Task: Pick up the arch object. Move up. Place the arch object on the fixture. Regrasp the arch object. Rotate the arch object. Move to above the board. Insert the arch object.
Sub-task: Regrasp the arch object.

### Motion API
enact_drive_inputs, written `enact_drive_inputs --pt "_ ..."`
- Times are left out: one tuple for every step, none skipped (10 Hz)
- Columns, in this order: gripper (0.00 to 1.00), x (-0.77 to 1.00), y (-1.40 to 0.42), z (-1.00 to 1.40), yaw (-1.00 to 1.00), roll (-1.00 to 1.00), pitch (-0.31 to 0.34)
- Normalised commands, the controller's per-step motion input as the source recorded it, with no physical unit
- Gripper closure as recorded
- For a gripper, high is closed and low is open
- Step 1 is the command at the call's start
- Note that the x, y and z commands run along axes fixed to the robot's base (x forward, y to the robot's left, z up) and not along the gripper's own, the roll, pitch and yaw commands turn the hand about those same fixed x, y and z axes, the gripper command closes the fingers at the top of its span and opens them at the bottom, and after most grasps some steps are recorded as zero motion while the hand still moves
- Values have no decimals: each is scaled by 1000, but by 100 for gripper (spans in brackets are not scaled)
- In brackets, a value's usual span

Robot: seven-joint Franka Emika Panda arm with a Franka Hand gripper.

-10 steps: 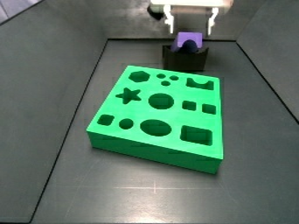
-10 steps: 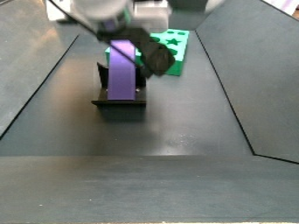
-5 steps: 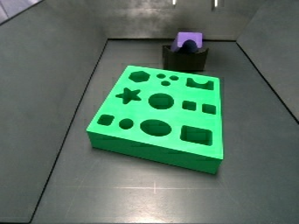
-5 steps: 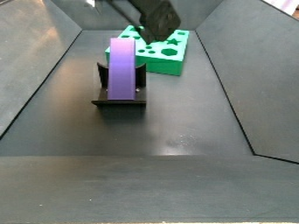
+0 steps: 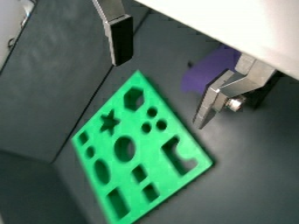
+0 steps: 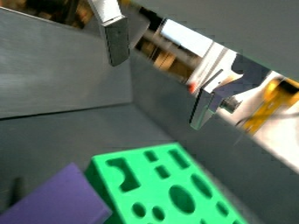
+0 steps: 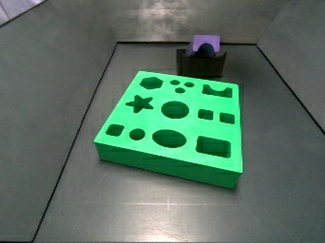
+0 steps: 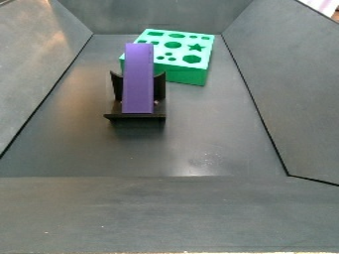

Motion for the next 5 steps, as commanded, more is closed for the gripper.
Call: enact_drive_inputs --pt "0 18 -66 21 23 1000 37" --pt "0 21 -50 22 23 1000 38" --pt "0 5 -38 35 23 1000 38" --pt "0 3 -25 17 24 1000 35" --pt "0 2 -23 6 24 1000 34"
